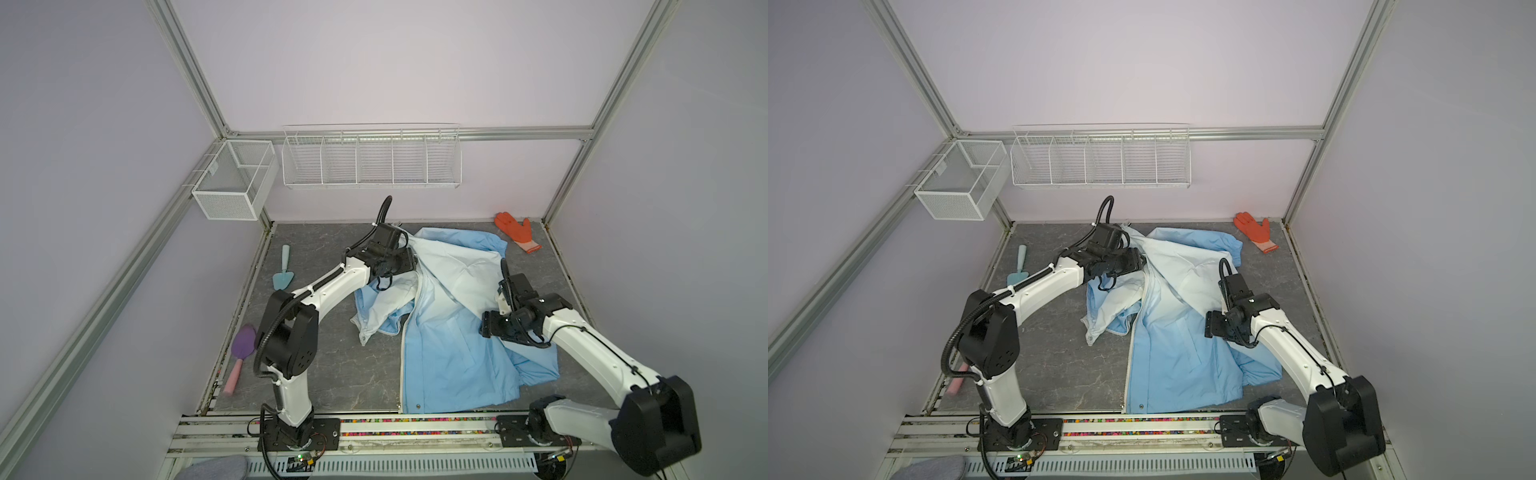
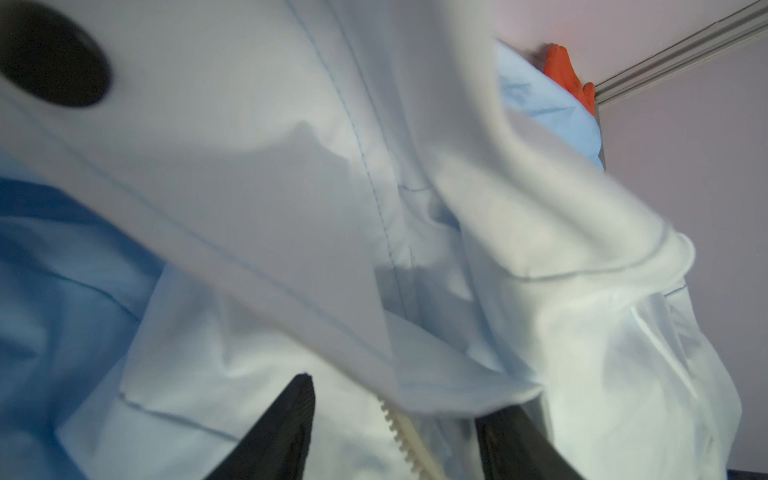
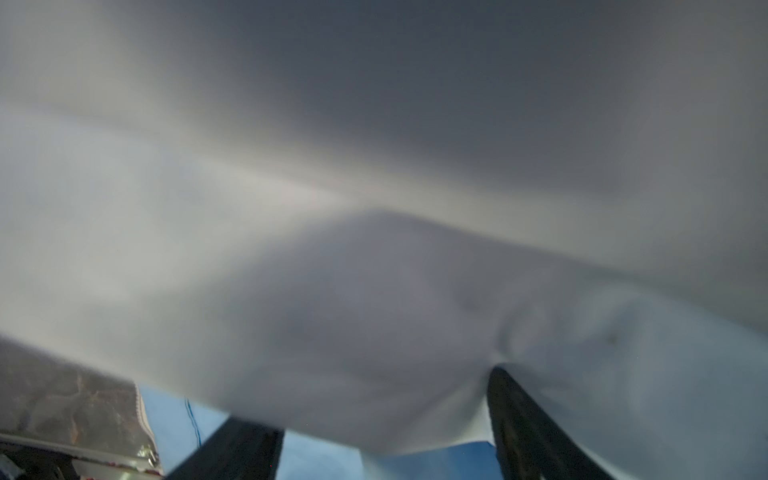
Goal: Zip up the jacket
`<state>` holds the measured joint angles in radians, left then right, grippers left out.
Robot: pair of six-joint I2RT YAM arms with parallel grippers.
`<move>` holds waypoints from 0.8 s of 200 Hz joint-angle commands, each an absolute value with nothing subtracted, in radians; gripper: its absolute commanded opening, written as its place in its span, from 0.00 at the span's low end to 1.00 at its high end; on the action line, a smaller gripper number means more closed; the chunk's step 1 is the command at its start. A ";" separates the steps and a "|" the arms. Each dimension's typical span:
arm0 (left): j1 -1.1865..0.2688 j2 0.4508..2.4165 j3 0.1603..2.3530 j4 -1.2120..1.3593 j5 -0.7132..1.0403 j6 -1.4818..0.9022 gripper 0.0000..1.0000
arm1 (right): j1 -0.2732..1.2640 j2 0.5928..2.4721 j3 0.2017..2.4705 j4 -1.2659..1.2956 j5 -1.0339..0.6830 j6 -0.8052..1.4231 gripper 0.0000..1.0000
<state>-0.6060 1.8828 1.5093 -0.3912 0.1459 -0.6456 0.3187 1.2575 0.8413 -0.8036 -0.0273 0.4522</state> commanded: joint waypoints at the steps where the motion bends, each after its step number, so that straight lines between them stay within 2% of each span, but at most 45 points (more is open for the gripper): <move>1: -0.586 1.940 1.604 -0.326 0.230 -0.658 0.50 | 0.322 1.342 0.853 -0.706 0.015 0.452 0.58; 21: -0.566 1.999 1.692 -0.362 0.246 -0.643 0.16 | 0.321 1.393 0.931 -0.722 0.053 0.441 0.25; 28: -0.556 2.008 1.721 -0.377 0.242 -0.636 0.08 | 0.320 1.394 0.963 -0.740 0.068 0.437 0.17; 41: -0.541 2.014 1.780 -0.408 0.232 -0.619 0.00 | 0.312 1.372 1.023 -0.778 0.093 0.428 0.07; 71: -0.514 2.035 1.978 -0.519 0.190 -0.548 0.00 | 0.248 1.270 1.166 -0.856 0.074 0.410 0.07; 99: -0.504 2.141 2.233 -0.653 0.171 -0.509 0.00 | 0.150 1.226 1.303 -0.911 0.053 0.384 0.07; 118: -0.503 2.222 2.378 -0.698 0.162 -0.510 0.00 | 0.097 1.268 1.386 -0.949 0.131 0.358 0.07; 138: -0.504 2.302 2.498 -0.724 0.170 -0.539 0.00 | 0.027 1.354 1.426 -0.930 0.125 0.359 0.07; 157: -0.505 2.335 2.538 -0.758 0.174 -0.574 0.00 | 0.002 1.494 1.474 -0.920 0.130 0.366 0.07; 160: -0.507 2.333 2.531 -0.760 0.173 -0.576 0.03 | -0.001 1.512 1.480 -0.918 0.129 0.368 0.07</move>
<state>-0.5022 2.2734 2.5000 -0.6380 0.1802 -0.5484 0.0265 1.3529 1.4433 -0.9203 0.0990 0.3801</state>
